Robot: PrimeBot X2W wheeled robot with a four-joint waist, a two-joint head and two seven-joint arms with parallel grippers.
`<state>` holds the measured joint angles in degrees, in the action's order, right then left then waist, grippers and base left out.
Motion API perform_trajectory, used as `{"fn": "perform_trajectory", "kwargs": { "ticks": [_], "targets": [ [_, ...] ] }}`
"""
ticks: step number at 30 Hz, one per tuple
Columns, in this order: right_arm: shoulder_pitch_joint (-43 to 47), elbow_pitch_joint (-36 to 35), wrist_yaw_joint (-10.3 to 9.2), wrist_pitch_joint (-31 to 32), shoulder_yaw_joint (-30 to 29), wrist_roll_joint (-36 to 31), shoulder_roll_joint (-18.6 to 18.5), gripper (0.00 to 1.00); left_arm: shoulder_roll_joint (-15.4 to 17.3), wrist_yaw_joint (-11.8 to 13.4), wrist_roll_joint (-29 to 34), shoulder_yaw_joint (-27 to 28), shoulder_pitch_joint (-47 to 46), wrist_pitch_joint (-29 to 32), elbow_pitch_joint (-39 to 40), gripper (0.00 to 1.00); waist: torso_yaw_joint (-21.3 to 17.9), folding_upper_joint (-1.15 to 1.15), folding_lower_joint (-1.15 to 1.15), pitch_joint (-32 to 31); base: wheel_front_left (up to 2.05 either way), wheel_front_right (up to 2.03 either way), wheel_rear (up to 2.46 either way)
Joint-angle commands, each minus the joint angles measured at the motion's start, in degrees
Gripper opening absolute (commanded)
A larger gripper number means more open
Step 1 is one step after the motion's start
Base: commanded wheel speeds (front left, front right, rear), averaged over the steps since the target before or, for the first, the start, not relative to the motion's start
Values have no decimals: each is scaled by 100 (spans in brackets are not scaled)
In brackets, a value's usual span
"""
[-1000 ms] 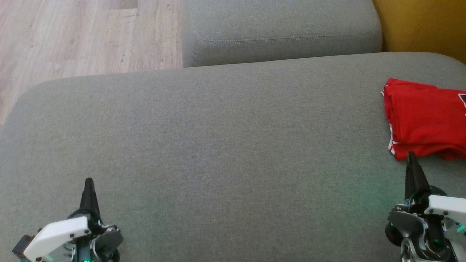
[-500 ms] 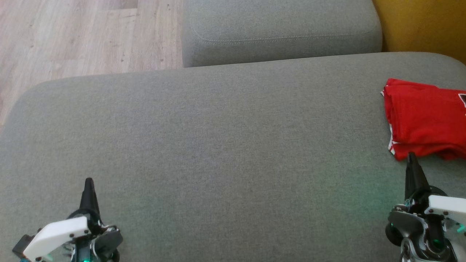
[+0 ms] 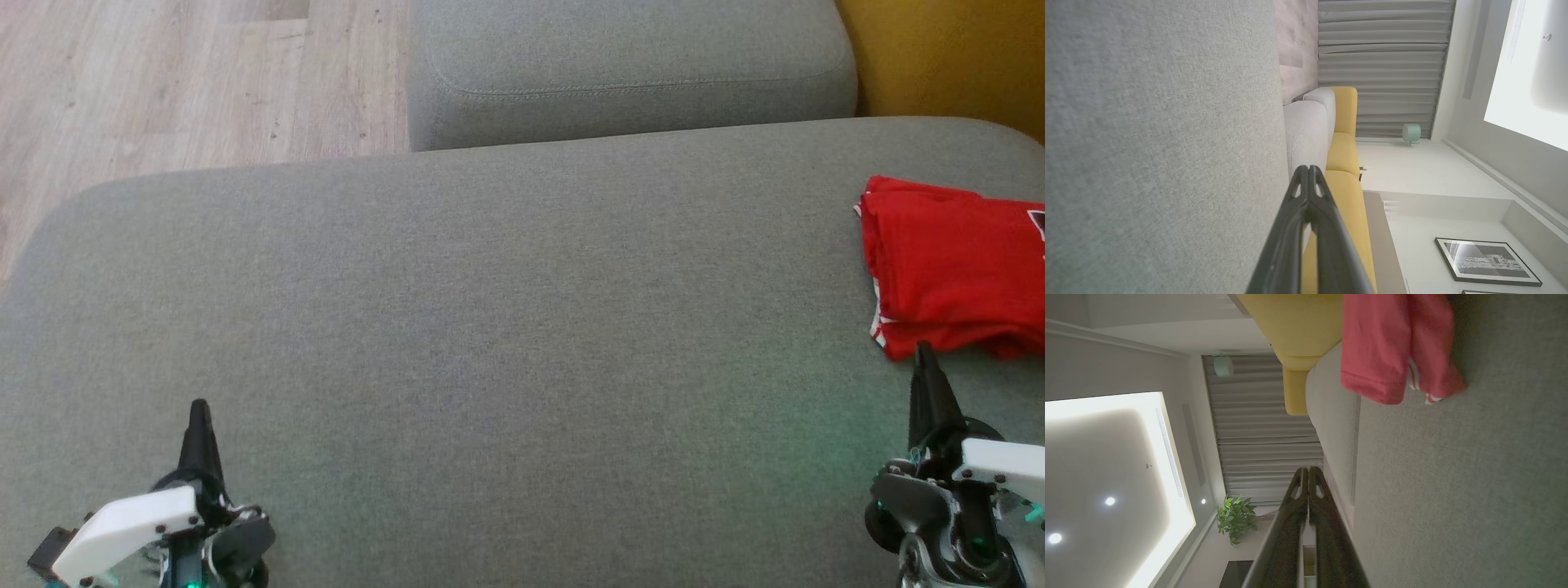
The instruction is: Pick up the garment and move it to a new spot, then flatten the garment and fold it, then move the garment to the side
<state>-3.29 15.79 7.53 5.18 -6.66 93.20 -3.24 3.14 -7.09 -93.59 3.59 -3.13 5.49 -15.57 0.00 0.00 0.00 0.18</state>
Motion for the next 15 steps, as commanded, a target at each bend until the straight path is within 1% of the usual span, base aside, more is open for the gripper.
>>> {"fn": "perform_trajectory", "kwargs": {
  "ticks": [1,15],
  "targets": [
    [-281,-182,-4,62,100,-33,-28,0,39,-40,70,206,-298,30,157,0,0,0,0,0,0,0,0],
    [-282,-181,-4,75,84,-46,-16,0,28,-40,83,222,-300,43,156,0,0,0,0,0,0,0,0]
  ]
}}
